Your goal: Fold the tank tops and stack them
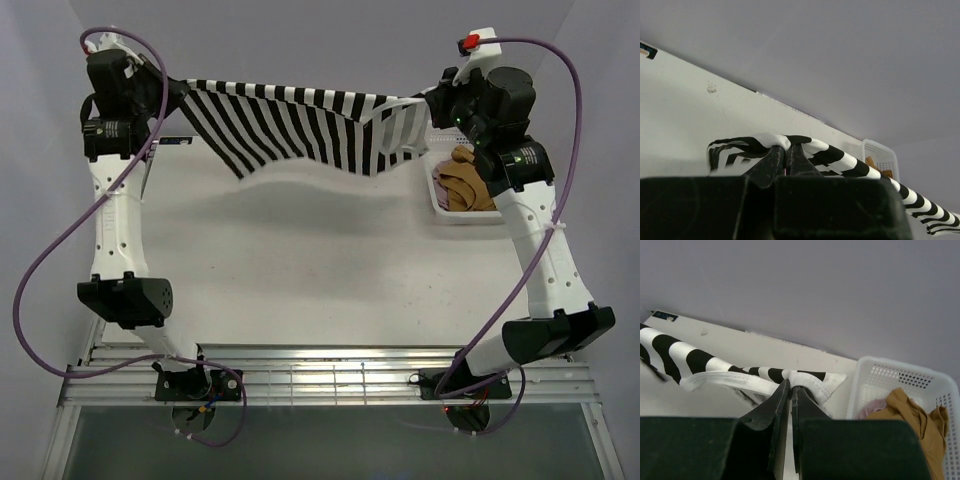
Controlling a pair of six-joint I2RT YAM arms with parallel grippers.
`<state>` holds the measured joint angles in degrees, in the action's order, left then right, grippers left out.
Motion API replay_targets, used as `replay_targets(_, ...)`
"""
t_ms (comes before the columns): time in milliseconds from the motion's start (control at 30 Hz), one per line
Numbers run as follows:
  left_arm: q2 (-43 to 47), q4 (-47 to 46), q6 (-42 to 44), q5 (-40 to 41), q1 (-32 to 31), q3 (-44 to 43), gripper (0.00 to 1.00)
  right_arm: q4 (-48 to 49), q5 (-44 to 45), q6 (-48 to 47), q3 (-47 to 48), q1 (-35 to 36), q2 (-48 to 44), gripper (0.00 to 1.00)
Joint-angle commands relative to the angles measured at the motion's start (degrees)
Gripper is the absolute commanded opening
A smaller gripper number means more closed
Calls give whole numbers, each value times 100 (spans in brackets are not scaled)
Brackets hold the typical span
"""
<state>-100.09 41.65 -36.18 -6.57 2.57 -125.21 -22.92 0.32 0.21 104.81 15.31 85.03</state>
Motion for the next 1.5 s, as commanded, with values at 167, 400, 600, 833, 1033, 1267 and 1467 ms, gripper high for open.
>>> replay_targets(167,2220,-473,226,-556,481,3138,0,358,-347,-65,-1900,-125,-1302,8)
replay_targets(400,3812,-791,-222,-618,481,7218,0,517,-611,726,-5205,-116,-2544,12)
replay_targets(600,4252,237,-196,-346,473,8056,97,-115,-990,955,-6315,-116,-2887,74)
replay_targets(833,4200,371,-284,-477,481,7520,98,-435,-805,990,-5964,-116,-2878,90)
replay_targets(1033,3674,-453,-354,-1249,385,7563,98,67,-1210,1130,-5999,129,-2414,90)
replay_targets(1267,3066,-536,-582,-1032,-343,7861,98,279,-411,982,-5920,1104,-1683,90)
replay_targets(1467,3083,843,-1162,567,-556,8029,98,314,627,945,-6156,2765,-1832,90)
